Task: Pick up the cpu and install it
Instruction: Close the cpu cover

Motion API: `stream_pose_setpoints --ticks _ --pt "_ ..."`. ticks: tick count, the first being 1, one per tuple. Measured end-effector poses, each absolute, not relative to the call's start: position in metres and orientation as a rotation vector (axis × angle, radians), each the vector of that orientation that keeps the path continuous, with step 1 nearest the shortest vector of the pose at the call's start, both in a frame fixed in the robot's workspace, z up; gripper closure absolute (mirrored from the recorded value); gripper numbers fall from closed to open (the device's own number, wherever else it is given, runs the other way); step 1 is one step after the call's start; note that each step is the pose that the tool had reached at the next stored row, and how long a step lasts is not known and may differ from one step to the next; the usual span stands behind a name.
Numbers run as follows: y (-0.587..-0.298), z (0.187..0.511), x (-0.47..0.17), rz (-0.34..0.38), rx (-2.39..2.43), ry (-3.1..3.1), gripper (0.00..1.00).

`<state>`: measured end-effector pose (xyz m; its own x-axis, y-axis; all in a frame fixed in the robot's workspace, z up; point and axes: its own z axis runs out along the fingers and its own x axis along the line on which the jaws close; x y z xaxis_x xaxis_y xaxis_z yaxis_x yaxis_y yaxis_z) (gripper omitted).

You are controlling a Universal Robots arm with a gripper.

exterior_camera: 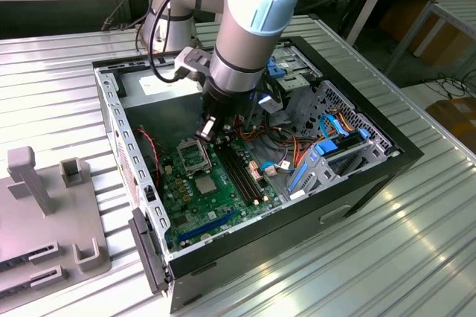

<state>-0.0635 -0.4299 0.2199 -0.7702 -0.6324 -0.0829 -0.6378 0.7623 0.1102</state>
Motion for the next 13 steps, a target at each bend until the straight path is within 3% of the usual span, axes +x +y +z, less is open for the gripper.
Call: stream_pose_setpoints --ticks 13 --pt "-0.4300 0.2123 -0.0613 0.205 -1.050 2.911 0.89"
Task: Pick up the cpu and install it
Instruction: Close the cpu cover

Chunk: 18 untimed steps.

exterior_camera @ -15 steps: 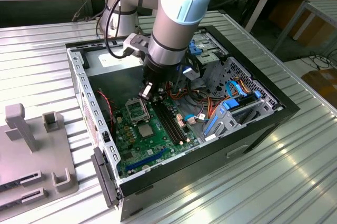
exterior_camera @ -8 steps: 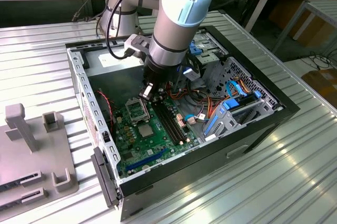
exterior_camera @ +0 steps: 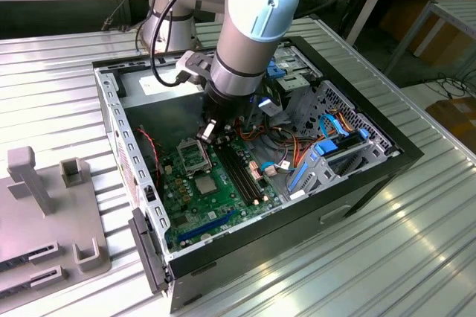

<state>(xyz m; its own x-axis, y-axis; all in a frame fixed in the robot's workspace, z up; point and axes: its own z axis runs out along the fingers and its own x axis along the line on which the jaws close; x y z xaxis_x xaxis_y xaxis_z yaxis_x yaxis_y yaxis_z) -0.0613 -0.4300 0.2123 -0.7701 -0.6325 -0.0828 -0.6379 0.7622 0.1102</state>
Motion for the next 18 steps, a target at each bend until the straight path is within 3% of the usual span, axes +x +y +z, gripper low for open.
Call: stream_pose_setpoints --ticks 18 --pt "-0.4292 0.2084 -0.0621 0.214 -1.049 2.908 0.89"
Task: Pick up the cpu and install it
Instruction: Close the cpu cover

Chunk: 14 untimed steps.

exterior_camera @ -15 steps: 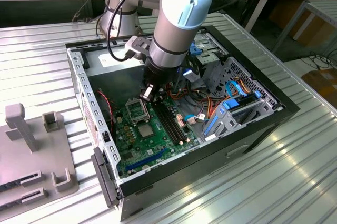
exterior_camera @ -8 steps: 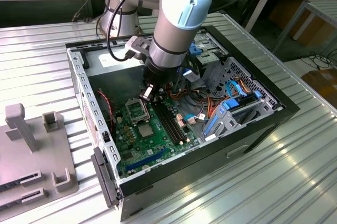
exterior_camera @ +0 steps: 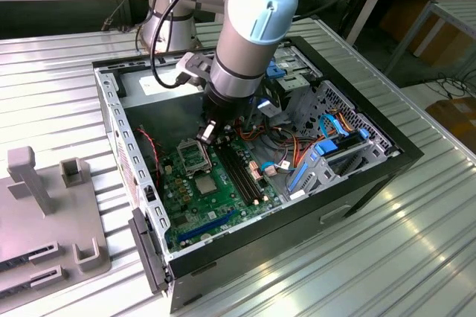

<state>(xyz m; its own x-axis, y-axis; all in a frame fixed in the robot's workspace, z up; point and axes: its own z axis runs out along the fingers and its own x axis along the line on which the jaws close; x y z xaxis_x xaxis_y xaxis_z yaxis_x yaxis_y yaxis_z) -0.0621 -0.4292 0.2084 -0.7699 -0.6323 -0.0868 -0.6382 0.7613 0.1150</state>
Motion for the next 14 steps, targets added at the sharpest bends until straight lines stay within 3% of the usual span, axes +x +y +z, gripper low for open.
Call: stream_pose_setpoints --ticks 14 --pt "-0.4294 0.2101 -0.0670 0.216 -1.052 2.907 0.89"
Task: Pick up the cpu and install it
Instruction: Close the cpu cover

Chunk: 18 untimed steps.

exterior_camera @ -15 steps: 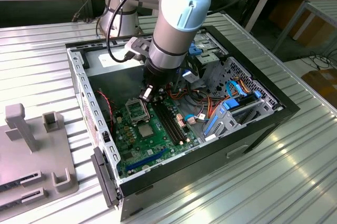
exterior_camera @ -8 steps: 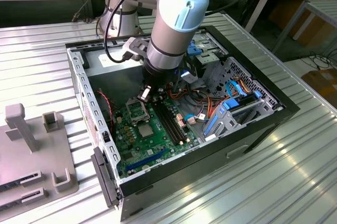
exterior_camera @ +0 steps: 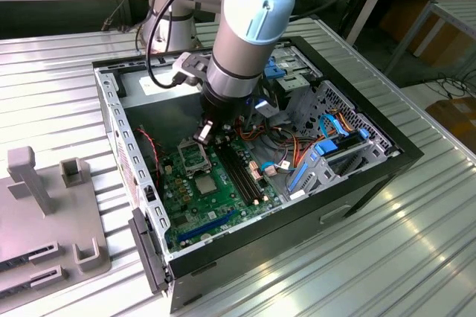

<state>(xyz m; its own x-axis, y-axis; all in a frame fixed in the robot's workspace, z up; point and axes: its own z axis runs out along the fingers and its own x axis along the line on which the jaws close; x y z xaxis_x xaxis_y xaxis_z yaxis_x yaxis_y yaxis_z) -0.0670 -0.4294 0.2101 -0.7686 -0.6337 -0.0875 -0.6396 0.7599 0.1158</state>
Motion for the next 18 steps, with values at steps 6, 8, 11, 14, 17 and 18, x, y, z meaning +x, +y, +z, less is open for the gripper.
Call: stream_pose_setpoints --ticks 6,8,11,14,17,18 --pt "-0.4294 0.2143 -0.0684 0.216 -1.053 2.906 0.89" --pt "-0.4294 0.2156 -0.0689 0.216 -1.053 2.906 0.89" --pt "-0.4295 0.2171 -0.0693 0.216 -1.053 2.906 0.89" --pt "-0.4296 0.2186 -0.0698 0.216 -1.054 2.906 0.89" --pt "-0.4300 0.2197 -0.0706 0.217 -1.054 2.905 0.89" --pt "-0.4301 0.2198 -0.0708 0.217 -1.055 2.905 0.89"
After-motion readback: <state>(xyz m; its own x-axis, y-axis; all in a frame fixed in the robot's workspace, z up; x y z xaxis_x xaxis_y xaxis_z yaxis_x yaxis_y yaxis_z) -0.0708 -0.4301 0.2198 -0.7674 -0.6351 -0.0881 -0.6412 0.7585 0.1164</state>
